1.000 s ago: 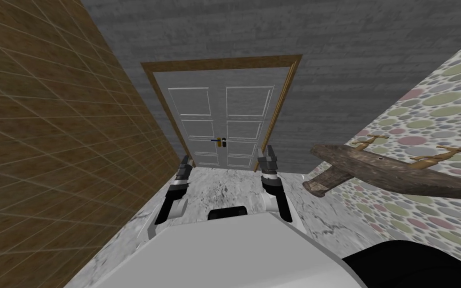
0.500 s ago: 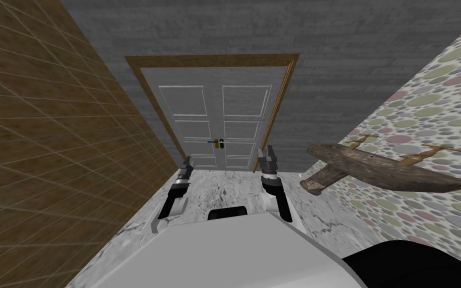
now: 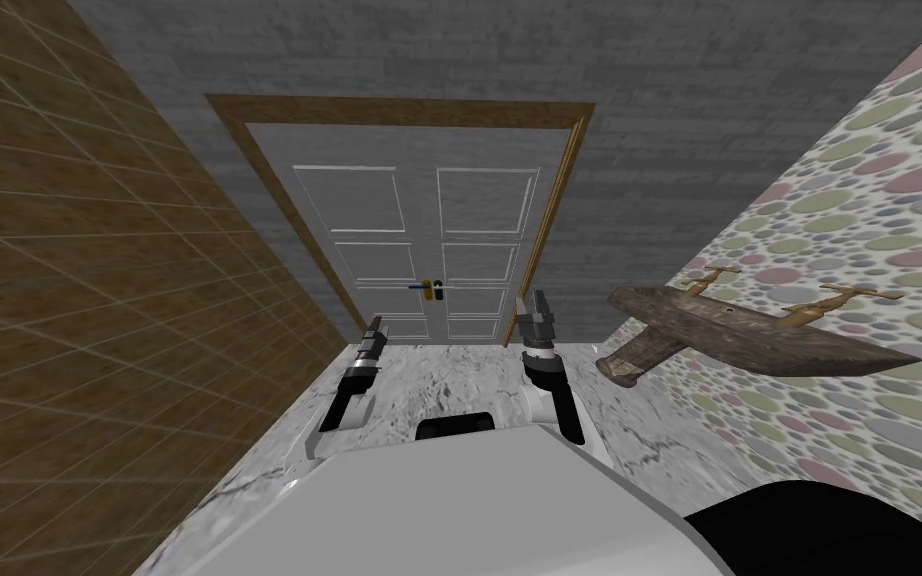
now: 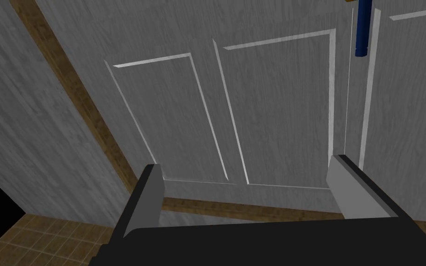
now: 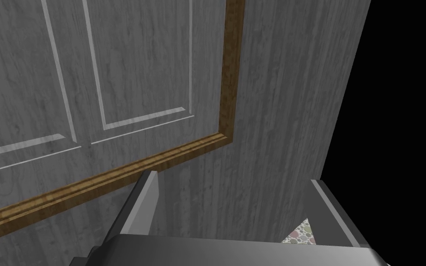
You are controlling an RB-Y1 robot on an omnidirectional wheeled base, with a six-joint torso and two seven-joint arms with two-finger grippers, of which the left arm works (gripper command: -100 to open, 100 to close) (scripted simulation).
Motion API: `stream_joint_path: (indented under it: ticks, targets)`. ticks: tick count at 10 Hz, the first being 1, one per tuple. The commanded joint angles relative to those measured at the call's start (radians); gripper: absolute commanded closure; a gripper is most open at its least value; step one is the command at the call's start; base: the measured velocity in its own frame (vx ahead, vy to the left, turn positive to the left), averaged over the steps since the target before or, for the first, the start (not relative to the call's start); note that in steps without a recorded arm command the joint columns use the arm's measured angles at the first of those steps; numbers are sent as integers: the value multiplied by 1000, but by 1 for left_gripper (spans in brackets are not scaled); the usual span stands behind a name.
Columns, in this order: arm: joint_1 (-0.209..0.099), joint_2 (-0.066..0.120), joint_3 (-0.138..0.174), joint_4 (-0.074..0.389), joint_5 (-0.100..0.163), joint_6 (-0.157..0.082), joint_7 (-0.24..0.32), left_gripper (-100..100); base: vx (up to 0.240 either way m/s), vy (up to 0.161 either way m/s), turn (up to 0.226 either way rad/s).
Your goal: Pull the door open
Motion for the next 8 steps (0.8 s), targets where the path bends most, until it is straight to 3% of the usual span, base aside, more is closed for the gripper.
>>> stream_joint_path:
  ticks: [1, 8]
  targets:
    - [-20, 14, 4, 41, 10, 3, 15, -100, 108, -4, -87]
    - [-84, 67, 15, 203, 50, 8, 69, -100, 103, -4, -87]
